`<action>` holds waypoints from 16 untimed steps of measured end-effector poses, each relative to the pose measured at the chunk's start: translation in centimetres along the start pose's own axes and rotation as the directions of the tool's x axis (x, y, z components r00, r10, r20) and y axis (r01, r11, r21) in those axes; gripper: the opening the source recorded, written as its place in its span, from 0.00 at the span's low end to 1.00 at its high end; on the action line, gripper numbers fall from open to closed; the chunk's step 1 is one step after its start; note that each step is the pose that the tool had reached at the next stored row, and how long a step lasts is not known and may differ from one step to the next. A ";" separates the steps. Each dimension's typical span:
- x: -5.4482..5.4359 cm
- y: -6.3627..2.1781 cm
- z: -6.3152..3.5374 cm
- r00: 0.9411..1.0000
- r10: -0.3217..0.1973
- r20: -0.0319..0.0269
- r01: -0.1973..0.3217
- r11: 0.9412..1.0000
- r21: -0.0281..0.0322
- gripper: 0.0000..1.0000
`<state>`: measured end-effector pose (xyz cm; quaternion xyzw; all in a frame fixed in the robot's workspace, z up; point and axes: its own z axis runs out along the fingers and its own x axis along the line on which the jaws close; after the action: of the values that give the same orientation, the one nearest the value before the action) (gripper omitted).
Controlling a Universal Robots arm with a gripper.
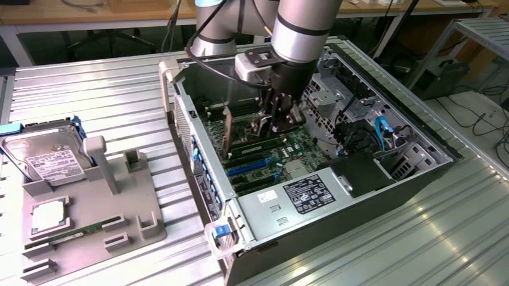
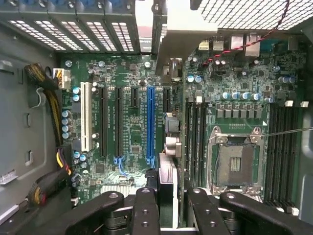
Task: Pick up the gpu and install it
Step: 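Insert the gpu into the slot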
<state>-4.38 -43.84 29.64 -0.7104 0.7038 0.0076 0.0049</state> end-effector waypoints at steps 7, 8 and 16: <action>0.1 0.79 0.73 1.000 0.010 -0.001 -0.010 1.000 0.000 0.28; 0.1 0.87 0.82 1.000 0.010 -0.001 -0.010 1.000 0.000 0.28; 0.9 0.96 1.13 1.000 0.011 0.024 -0.011 1.000 0.000 0.28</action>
<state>-5.34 -44.77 28.50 -0.7064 0.7075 0.0158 0.0133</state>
